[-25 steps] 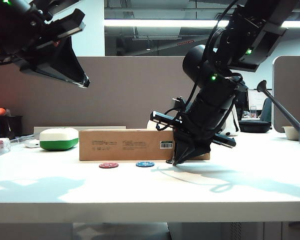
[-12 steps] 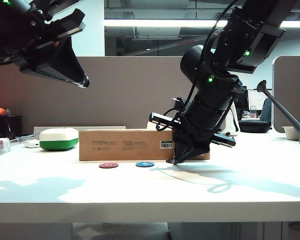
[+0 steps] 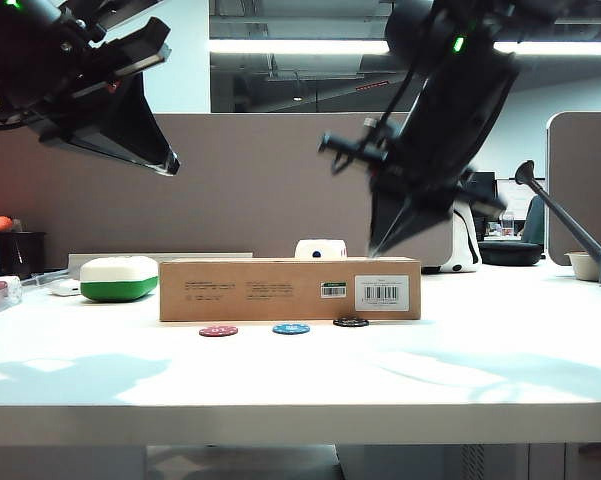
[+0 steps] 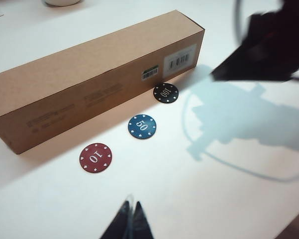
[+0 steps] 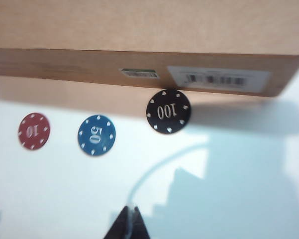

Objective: Push the chip with the highest value in the row forward next to the rectangular box.

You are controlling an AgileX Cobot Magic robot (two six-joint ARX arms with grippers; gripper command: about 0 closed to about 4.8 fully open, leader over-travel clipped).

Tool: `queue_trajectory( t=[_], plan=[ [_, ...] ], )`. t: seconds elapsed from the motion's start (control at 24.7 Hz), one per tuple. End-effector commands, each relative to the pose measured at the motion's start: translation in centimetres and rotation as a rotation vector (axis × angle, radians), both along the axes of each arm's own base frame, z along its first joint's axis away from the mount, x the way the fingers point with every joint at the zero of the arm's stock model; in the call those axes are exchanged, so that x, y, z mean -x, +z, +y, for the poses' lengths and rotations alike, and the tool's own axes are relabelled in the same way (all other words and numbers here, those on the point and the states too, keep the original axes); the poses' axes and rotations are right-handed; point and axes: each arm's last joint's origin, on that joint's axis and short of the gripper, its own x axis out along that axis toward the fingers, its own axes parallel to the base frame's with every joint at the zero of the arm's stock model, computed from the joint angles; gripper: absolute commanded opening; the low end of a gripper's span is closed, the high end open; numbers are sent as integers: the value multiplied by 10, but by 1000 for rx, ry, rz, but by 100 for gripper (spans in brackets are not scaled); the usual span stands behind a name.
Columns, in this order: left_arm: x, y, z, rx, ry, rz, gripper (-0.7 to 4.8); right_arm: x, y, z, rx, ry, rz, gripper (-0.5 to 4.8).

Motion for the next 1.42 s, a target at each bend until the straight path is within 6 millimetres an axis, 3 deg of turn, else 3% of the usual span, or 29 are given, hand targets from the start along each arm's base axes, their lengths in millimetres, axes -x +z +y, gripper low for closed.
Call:
queue_trajectory(
  t=[0.04,0.2,0.32,0.49,0.61,0.81,0.93,1.22,1.42],
  plan=[
    [0,3,0,15,-2,-14,-5,25,26,-6,100,32,-53,-9],
    [-3,6,8,38,5,-19,-5,70,57,-14,92,63,-168,-9],
    [-11,15,38,85,81,-47,-5,134,89,-37,66,19,-358,-9],
    [-14,25,70,98,234,-101,-5,187,103,-64,-34,44,-499,-9],
    [-13,32,92,105,338,-142,-5,226,95,-96,-141,82,-582,-9],
    [-6,41,107,115,409,-197,-5,247,78,-121,-204,75,-635,-9],
    [12,57,114,136,433,-288,-5,259,75,-136,-294,43,-669,-9],
    [47,79,115,181,422,-448,-5,262,74,-138,-306,55,-669,-9],
    [89,97,117,229,409,-626,-5,262,74,-138,-305,55,-669,-9]
  ],
)
